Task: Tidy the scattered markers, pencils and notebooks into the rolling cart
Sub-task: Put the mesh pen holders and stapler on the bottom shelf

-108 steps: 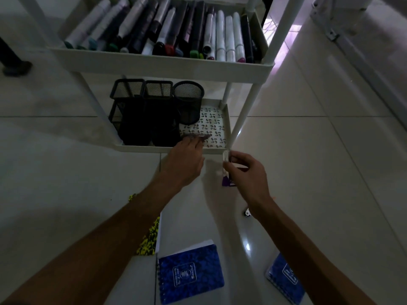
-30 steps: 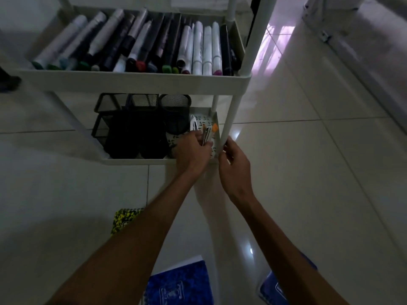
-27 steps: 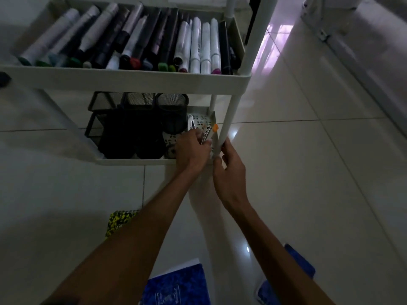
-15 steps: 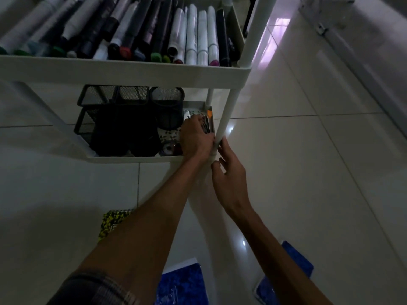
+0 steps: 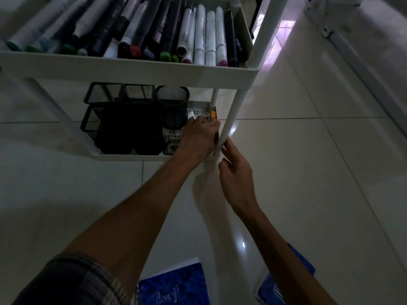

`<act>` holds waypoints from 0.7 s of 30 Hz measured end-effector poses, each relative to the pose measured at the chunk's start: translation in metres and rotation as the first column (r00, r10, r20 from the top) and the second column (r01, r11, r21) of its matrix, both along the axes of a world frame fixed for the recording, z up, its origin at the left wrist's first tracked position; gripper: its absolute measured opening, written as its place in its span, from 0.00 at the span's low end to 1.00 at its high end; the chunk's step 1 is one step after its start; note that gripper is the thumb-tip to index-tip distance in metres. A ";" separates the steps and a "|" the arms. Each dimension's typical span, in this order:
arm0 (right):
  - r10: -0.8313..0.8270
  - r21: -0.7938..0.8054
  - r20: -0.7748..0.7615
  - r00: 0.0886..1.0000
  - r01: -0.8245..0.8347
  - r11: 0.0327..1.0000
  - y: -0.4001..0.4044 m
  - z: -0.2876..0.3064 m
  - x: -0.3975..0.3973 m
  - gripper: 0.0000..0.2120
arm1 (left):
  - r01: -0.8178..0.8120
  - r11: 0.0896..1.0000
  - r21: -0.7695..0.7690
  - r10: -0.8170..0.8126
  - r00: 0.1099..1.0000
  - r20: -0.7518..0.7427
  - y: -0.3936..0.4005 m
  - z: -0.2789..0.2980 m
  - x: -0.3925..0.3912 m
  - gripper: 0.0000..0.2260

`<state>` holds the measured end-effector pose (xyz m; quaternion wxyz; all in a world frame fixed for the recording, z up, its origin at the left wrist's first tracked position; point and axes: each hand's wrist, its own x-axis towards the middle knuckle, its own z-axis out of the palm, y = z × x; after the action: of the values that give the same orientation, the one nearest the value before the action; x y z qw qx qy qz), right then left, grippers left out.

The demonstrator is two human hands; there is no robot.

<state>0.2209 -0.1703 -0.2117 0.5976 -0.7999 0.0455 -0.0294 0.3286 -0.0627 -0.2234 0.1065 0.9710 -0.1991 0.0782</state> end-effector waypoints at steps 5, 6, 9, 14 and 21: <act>-0.004 -0.007 -0.004 1.000 0.004 1.000 0.001 -0.001 -0.001 0.28 | 0.021 0.991 0.132 -0.017 0.999 -0.033 0.009 -0.009 -0.005 0.28; -0.005 -0.013 -0.003 1.000 0.005 1.000 0.001 0.000 -0.001 0.28 | 0.018 0.991 0.131 -0.013 0.999 -0.034 0.010 -0.009 -0.006 0.28; -0.003 -0.009 0.013 1.000 0.003 1.000 0.001 0.000 -0.002 0.28 | -0.005 0.995 0.101 0.008 1.000 -0.023 0.011 -0.010 -0.007 0.27; 0.012 -0.004 0.011 1.000 -0.012 1.000 0.002 0.002 -0.003 0.27 | -0.066 0.996 0.057 0.066 0.998 -0.004 0.015 -0.012 -0.008 0.19; 0.000 -0.004 0.003 1.000 0.000 1.000 0.001 -0.002 -0.002 0.28 | 0.045 0.993 0.106 -0.050 0.998 0.043 0.009 -0.007 -0.008 0.19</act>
<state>0.2188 -0.1697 -0.2141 0.5962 -0.8010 0.0443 -0.0307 0.3203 -0.0533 -0.2307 0.0529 0.9682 -0.2283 0.0871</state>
